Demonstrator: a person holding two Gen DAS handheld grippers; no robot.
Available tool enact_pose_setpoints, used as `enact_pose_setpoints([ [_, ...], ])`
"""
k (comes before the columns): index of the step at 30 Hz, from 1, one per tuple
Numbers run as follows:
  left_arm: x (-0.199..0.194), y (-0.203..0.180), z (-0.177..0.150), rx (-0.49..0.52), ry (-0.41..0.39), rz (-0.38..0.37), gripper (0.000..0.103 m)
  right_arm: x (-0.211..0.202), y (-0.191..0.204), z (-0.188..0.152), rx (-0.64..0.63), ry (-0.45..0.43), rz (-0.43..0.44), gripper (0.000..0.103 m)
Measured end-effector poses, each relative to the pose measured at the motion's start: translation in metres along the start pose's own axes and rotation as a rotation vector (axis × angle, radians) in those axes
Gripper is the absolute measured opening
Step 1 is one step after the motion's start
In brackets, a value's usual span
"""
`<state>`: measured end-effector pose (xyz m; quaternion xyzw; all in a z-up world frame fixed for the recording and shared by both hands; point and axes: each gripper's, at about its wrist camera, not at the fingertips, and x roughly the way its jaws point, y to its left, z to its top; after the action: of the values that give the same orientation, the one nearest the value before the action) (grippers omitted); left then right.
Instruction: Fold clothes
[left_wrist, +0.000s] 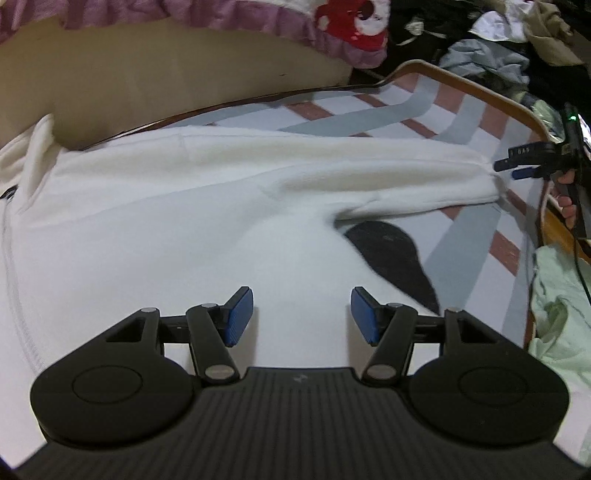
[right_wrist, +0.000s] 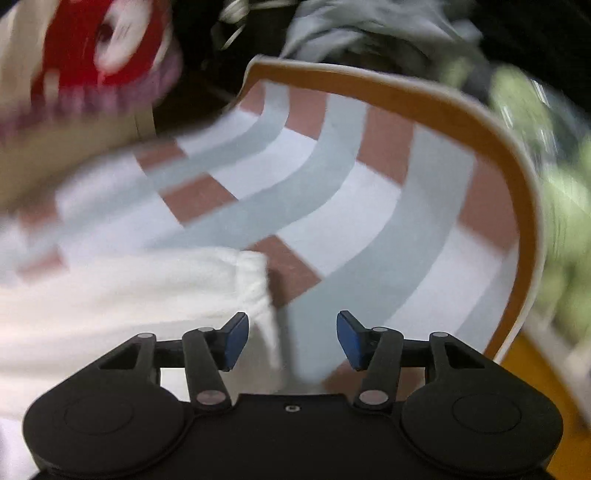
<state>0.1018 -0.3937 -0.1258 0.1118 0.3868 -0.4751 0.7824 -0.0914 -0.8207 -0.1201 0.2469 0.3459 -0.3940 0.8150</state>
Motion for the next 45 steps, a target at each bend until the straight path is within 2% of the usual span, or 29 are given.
enact_pose_setpoints([
  [4, 0.011, -0.013, 0.014, -0.001, -0.035, -0.02, 0.059, -0.007, -0.017, -0.03, 0.201, 0.08, 0.188, 0.061],
  [6, 0.021, -0.018, 0.021, -0.019, -0.05, -0.025, 0.06, 0.0, -0.012, -0.036, 0.206, 0.056, 0.204, 0.061],
  [8, 0.034, -0.022, 0.031, -0.051, -0.078, -0.014, 0.062, 0.006, -0.005, -0.041, 0.203, 0.025, 0.214, 0.07],
  [9, 0.044, -0.028, 0.038, -0.037, -0.095, 0.015, 0.062, 0.009, -0.001, -0.043, 0.201, 0.009, 0.219, 0.072],
  [10, 0.053, -0.038, 0.044, 0.02, -0.104, 0.052, 0.063, 0.013, 0.002, -0.046, 0.2, -0.006, 0.224, 0.075],
  [11, 0.062, -0.05, 0.049, 0.092, -0.107, 0.09, 0.068, 0.016, 0.006, -0.048, 0.198, -0.022, 0.229, 0.083],
  [13, 0.079, -0.068, 0.052, 0.2, -0.06, 0.108, 0.071, 0.024, 0.016, -0.049, 0.196, -0.059, 0.209, 0.087],
  [14, 0.087, -0.075, 0.05, 0.241, -0.015, 0.091, 0.071, 0.029, 0.023, -0.047, 0.195, -0.082, 0.179, 0.08],
  [15, 0.095, -0.081, 0.047, 0.274, 0.031, 0.088, 0.071, 0.032, 0.027, -0.041, 0.174, -0.086, 0.164, 0.065],
  [16, 0.099, -0.085, 0.041, 0.307, 0.062, 0.102, 0.061, 0.034, 0.03, -0.034, 0.149, -0.087, 0.153, 0.008],
  [17, 0.098, -0.084, 0.038, 0.3, 0.074, 0.101, 0.043, 0.037, 0.033, -0.027, 0.124, -0.087, 0.141, 0.009],
  [18, 0.096, -0.08, 0.037, 0.268, 0.082, 0.087, 0.034, 0.025, 0.033, -0.02, 0.093, -0.164, 0.148, 0.009],
  [20, 0.091, -0.071, 0.035, 0.205, 0.096, 0.06, 0.003, -0.007, 0.033, -0.008, 0.015, -0.333, 0.185, 0.008],
  [24, 0.082, -0.053, 0.03, 0.08, 0.125, 0.006, 0.0, -0.004, 0.021, -0.008, -0.07, -0.316, 0.073, 0.01],
  [25, 0.08, -0.048, 0.029, 0.048, 0.132, -0.008, 0.002, 0.006, 0.019, -0.012, -0.079, -0.262, 0.044, 0.015],
  [27, 0.069, -0.044, 0.026, 0.006, 0.125, -0.038, 0.006, 0.028, 0.014, -0.021, -0.09, -0.132, -0.013, 0.016],
  [28, 0.062, -0.042, 0.023, -0.013, 0.119, -0.053, 0.017, 0.03, 0.015, -0.027, -0.105, -0.133, -0.062, 0.034],
  [29, 0.051, -0.038, 0.02, -0.023, 0.108, -0.064, 0.039, 0.029, 0.017, -0.032, -0.122, -0.148, -0.115, 0.052],
  [31, 0.023, -0.03, 0.014, -0.031, 0.078, -0.079, 0.056, 0.026, 0.016, -0.037, -0.137, -0.167, -0.182, 0.065],
  [32, 0.009, -0.026, 0.01, -0.035, 0.063, -0.086, 0.06, 0.023, 0.013, -0.038, -0.122, -0.167, -0.186, 0.064],
  [35, -0.044, 0.008, -0.004, -0.037, 0.027, -0.005, 0.062, 0.011, 0.006, -0.033, -0.044, -0.184, -0.168, 0.065],
  [38, -0.096, 0.068, -0.023, -0.118, 0.009, 0.114, 0.062, 0.001, 0.032, -0.033, -0.055, -0.142, -0.042, 0.065],
  [41, -0.146, 0.131, -0.047, -0.219, -0.022, 0.296, 0.062, -0.008, 0.058, -0.033, -0.071, -0.094, 0.089, 0.065],
  [43, -0.18, 0.176, -0.067, -0.315, -0.057, 0.401, 0.062, -0.013, 0.076, -0.033, -0.082, -0.062, 0.177, 0.065],
  [45, -0.213, 0.214, -0.09, -0.431, -0.12, 0.509, 0.062, -0.019, 0.114, -0.043, -0.143, -0.011, 0.288, 0.065],
])
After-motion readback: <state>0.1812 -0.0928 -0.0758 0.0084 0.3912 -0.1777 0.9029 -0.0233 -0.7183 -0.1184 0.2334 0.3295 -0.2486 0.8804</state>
